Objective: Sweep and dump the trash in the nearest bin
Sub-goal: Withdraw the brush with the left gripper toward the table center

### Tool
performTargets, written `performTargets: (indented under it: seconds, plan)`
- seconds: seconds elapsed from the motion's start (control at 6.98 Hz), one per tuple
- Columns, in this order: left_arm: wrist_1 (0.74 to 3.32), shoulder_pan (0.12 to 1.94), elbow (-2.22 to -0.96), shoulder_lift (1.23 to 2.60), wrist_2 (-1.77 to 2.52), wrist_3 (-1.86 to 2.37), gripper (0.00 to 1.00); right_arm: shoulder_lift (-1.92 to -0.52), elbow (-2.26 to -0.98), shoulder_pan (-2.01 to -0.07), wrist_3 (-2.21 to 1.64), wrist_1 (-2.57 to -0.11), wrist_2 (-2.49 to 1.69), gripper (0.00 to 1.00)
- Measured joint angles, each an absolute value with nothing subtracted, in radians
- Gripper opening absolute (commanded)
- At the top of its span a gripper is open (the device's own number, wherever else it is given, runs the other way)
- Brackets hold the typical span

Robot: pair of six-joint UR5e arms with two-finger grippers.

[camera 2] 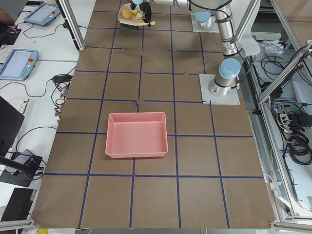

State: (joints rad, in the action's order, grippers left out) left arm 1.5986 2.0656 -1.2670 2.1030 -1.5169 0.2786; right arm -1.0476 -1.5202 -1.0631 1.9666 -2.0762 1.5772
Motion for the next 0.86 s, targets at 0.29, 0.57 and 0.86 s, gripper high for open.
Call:
performTargets:
  seconds: [0.29, 0.57, 0.86]
  plan:
    - [1.462, 2.006, -1.591, 1.921, -1.546, 0.298, 0.0, -1.051, -1.521, -1.02, 1.968, -2.067, 1.513, 0.01]
    - [1.415, 2.043, -1.778, 1.848, -1.554, 0.404, 0.0, -1.069, -1.514, -0.991, 1.96, -2.036, 1.464, 0.01]
    - [1.401, 2.1, -1.818, 1.839, -1.534, 0.461, 0.0, -1.121, -1.504, -0.939, 1.931, -1.975, 1.427, 0.02]
